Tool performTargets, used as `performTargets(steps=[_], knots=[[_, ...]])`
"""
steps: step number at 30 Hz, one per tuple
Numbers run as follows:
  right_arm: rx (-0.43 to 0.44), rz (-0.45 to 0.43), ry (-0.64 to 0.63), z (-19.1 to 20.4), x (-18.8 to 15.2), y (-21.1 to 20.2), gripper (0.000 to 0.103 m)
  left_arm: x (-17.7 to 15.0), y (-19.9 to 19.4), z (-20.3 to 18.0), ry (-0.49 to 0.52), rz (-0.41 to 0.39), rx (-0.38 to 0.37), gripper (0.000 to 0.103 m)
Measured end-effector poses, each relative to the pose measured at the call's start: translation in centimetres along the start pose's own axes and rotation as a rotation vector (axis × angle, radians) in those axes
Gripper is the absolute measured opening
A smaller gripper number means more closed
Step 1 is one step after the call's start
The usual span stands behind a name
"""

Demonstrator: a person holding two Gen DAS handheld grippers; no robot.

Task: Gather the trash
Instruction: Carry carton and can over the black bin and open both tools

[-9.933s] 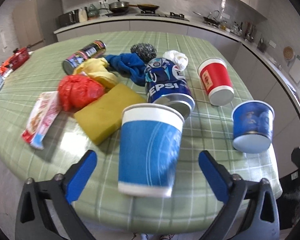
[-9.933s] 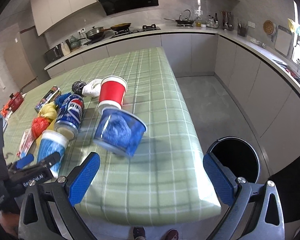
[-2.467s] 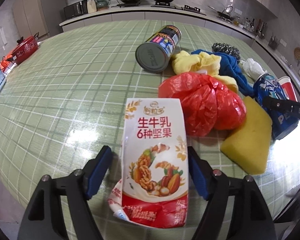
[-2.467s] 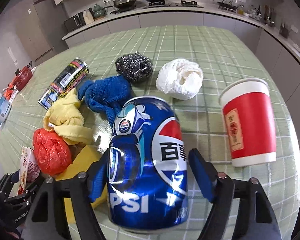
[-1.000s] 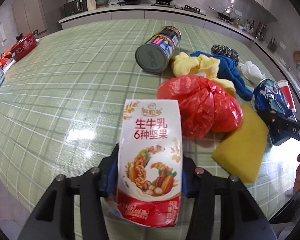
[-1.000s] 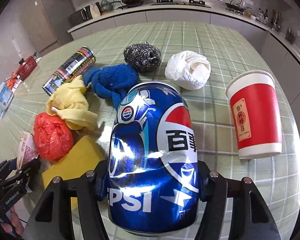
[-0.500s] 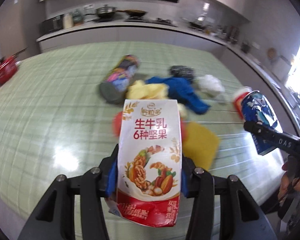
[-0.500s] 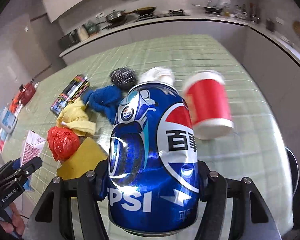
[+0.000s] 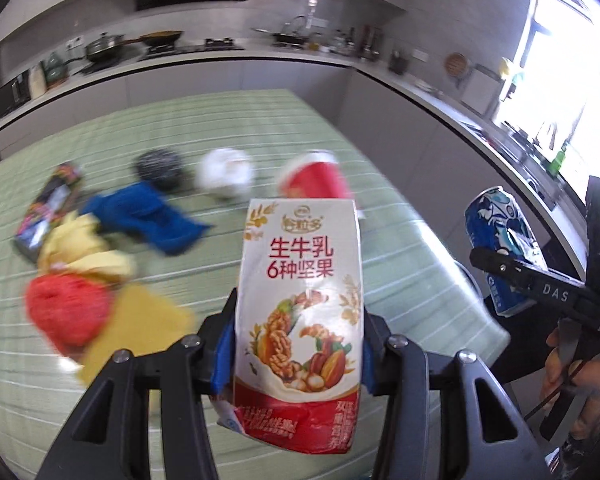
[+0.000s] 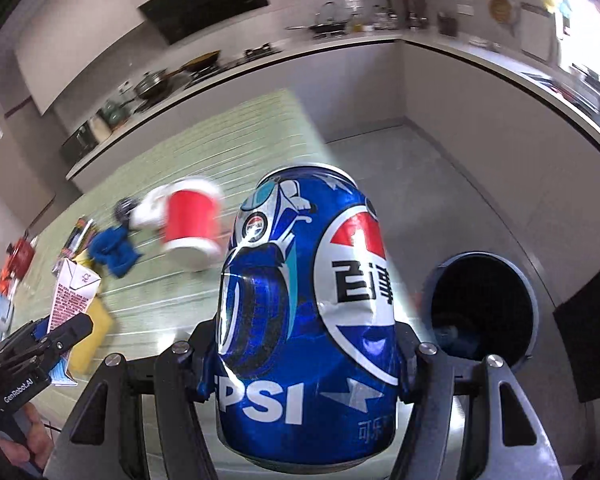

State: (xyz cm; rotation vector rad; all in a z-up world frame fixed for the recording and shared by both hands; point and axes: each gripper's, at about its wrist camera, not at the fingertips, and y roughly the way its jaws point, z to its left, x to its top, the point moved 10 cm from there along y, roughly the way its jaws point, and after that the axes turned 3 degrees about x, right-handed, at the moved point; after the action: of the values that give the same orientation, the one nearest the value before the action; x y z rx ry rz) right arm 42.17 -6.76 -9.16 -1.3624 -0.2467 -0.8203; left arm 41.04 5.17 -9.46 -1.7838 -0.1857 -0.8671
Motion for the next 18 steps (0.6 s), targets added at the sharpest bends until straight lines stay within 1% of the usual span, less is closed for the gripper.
performTargets(steps=[4,5,8,10,12,16,18], knots=[[-0.005,0.005,0.017,-8.3,0.6,-1.1,0.066,0.4,2.2,-7.4,-0.006,0.012,-0.011,0.05],[-0.007,0.012,0.019,-10.6,0.7,-1.3,0.066,0.5,3.0,-9.7,-0.021,0.026,-0.031,0.05],[-0.031,0.029,0.008,-16.8,1.1,-1.8,0.066,1.0,4.9,-15.1,-0.029,0.043,-0.05,0.05],[-0.032,0.042,0.024,-20.1,1.3,-1.9,0.066,1.4,6.2,-18.8,-0.035,0.06,-0.079,0.05],[-0.04,0.054,0.045,-23.5,1.4,-2.1,0.066,1.7,7.7,-21.7,-0.022,0.075,-0.095,0.05],[-0.041,0.078,0.068,-27.3,1.0,-1.7,0.066,1.6,10.8,-26.7,0.011,0.12,-0.116,0.05],[-0.035,0.095,0.075,-28.4,0.4,-0.9,0.066,0.9,12.2,-28.0,0.019,0.146,-0.115,0.05]])
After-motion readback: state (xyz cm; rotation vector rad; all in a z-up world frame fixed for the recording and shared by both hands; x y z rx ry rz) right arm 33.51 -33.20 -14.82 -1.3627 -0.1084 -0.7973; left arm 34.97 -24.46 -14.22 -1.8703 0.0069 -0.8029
